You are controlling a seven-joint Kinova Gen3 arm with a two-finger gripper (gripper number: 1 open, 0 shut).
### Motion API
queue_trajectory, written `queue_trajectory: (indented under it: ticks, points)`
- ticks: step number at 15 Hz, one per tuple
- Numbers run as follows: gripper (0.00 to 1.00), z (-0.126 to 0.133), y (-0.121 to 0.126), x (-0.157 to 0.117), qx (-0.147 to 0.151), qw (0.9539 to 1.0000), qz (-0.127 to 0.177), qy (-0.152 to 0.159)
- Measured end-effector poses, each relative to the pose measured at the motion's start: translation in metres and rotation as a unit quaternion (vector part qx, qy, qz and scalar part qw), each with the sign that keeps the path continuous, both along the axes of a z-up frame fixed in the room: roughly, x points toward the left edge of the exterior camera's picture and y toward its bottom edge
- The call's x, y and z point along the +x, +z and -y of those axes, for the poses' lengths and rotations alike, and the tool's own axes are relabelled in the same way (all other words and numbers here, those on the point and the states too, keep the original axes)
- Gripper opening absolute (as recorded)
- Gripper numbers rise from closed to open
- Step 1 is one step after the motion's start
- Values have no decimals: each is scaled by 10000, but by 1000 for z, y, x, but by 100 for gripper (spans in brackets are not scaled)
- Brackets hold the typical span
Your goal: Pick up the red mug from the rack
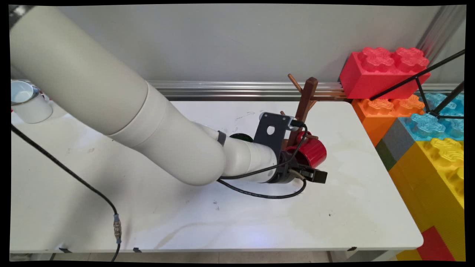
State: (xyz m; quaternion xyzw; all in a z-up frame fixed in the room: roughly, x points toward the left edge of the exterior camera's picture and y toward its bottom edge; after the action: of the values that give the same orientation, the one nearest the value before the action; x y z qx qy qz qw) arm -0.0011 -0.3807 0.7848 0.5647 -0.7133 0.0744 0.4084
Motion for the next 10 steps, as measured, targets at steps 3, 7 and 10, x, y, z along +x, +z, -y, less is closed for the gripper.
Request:
queue_trajectory:
  ticks: [3, 7, 10]
  points:
    - [100, -1, -4, 0, -7, 9999, -139, 86]
    - [100, 0, -10, -2, -19, 9992, -339, 206]
    - [100, 2, -14, -5, -33, 9984, -496, 281]
